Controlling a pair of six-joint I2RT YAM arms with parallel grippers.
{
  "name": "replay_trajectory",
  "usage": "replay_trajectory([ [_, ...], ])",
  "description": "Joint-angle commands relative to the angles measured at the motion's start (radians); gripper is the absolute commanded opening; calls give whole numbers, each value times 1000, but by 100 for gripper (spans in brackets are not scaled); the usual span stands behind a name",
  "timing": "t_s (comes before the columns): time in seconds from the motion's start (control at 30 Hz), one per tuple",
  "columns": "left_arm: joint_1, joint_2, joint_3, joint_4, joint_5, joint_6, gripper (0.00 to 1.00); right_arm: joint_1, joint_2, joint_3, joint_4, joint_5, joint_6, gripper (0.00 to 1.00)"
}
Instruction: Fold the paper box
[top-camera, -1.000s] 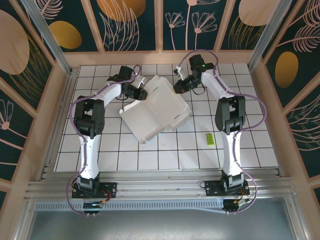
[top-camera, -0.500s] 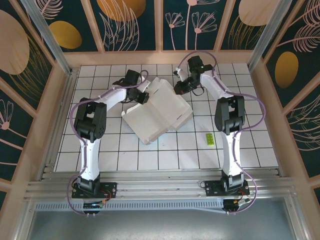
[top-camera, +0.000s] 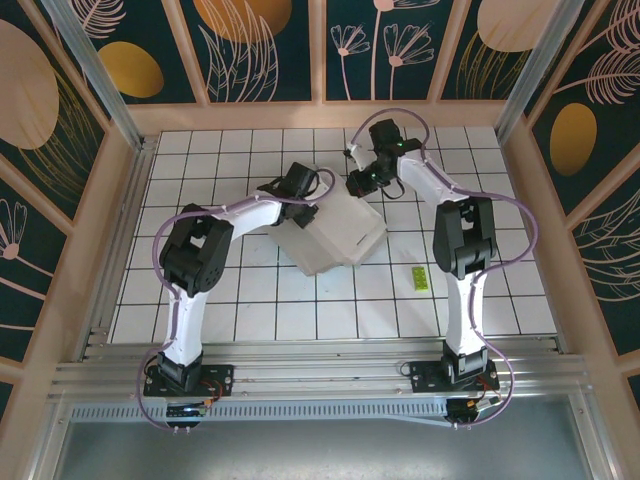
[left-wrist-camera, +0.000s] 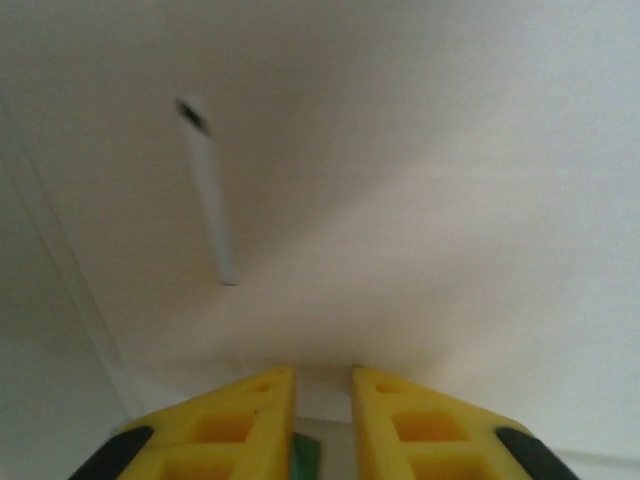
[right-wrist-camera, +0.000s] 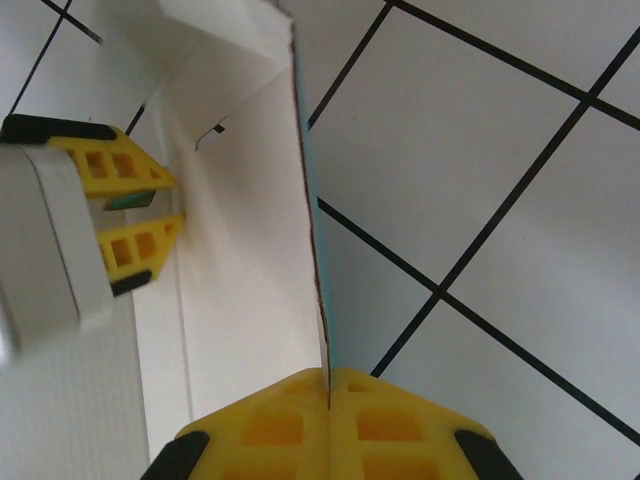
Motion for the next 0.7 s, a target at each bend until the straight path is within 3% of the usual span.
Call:
replay_trajectory([
  [0.0,-12,-11,-13,54,1,19,25,16,-85,-60,127,52,18,1],
  [0.2,-11,-69,-60,115,19,-29,27,20,-124,-130,168,93,-9,1],
  [0.33,12,-159,-125,184,44,-122,32,42,-138,-157,182,198,-44,1],
  [0.53,142,-374,-295,327,236,-332,45,103,-200,-223,238,392,-140,0],
  [0.67,239,-433,-302,302,363,-376,47,188,-249,-303,320,602,-305,0],
])
